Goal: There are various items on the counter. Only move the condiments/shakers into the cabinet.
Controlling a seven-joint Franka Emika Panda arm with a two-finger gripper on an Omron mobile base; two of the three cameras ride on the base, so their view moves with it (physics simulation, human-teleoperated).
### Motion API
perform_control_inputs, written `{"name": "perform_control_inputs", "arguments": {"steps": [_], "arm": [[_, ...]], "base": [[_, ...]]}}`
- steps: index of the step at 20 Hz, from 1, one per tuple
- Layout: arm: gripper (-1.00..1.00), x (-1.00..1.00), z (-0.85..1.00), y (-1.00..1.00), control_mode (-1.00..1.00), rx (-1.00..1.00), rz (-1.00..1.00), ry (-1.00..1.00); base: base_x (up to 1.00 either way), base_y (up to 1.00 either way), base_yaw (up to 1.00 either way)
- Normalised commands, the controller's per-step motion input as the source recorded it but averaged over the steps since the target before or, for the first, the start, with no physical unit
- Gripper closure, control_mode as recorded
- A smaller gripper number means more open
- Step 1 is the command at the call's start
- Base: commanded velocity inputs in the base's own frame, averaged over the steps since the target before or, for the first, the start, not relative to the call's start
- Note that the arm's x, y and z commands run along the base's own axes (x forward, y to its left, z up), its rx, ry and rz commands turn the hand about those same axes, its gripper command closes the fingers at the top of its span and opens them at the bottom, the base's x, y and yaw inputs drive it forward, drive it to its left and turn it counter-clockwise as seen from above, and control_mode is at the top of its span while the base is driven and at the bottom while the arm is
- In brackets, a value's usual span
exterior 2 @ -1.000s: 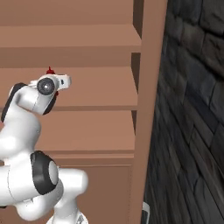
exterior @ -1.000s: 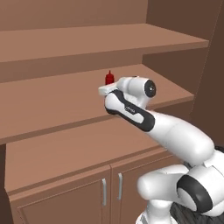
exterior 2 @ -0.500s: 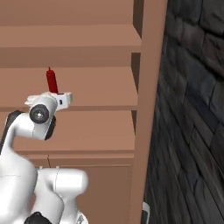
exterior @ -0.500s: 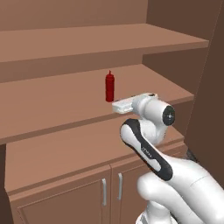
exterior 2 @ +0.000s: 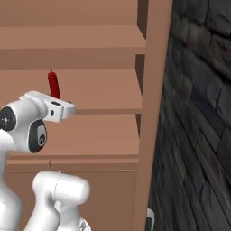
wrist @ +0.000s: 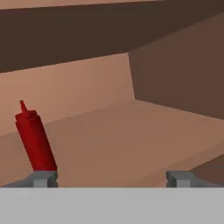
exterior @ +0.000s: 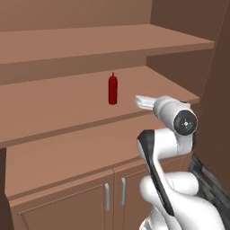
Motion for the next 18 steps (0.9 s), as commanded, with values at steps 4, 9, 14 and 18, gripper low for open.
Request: {"name": "perform_control_inputs", "arguments": {"steps": [4,9,14,18], "arm": [[-1.00,-1.00,0.41,-0.47,-1.00,0.07,-0.38,0.47],[-1.00,-0.84,-0.14,-0.32,-1.00,0.01,-0.32,0.72],[-1.00,-0.20,-0.32,0.00,-1.00,-0.02,-0.02,0.17],[-1.00,0.03,-0.21,-0.04,-1.00,-0.03,0.00,-0.11]], "base": [[0.00,0.00,0.00],[0.00,0.00,0.00],[0.00,0.00,0.00],[0.00,0.00,0.00]]}}
